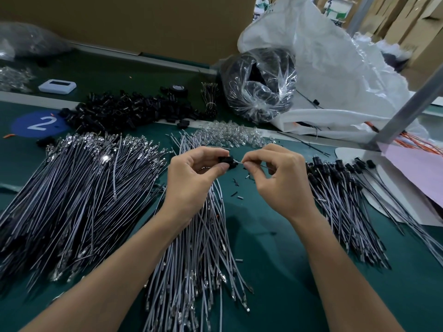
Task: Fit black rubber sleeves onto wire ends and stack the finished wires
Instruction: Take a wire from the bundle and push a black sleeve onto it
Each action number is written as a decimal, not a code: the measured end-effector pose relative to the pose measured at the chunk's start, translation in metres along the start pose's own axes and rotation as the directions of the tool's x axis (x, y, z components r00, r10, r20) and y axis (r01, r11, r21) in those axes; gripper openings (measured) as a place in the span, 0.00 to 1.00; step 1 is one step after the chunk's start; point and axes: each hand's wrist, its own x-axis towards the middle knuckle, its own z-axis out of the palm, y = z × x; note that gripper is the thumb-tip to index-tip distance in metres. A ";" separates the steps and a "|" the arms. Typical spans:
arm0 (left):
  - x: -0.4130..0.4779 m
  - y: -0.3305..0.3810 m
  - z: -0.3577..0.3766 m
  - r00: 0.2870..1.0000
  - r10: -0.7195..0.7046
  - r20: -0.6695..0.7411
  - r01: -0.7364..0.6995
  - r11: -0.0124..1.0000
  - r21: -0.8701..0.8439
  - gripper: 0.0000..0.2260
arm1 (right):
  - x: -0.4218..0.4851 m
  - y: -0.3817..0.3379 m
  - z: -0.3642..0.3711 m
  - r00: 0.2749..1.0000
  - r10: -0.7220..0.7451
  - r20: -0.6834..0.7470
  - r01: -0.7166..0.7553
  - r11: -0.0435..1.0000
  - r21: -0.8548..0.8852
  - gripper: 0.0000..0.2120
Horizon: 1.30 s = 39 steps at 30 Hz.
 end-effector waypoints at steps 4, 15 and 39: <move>-0.001 0.002 0.001 1.000 0.008 0.025 -0.009 1.000 0.028 0.13 | 0.000 0.000 0.001 1.000 0.006 0.001 -0.006 1.000 -0.013 0.02; -0.001 0.003 0.002 0.998 0.004 0.068 -0.006 0.999 0.040 0.13 | -0.003 -0.008 0.007 0.999 0.008 -0.038 -0.006 0.998 0.057 0.02; -0.003 0.001 0.006 0.998 0.018 0.054 -0.018 1.000 -0.010 0.15 | -0.002 -0.009 0.009 0.975 0.161 0.156 -0.177 0.979 0.100 0.14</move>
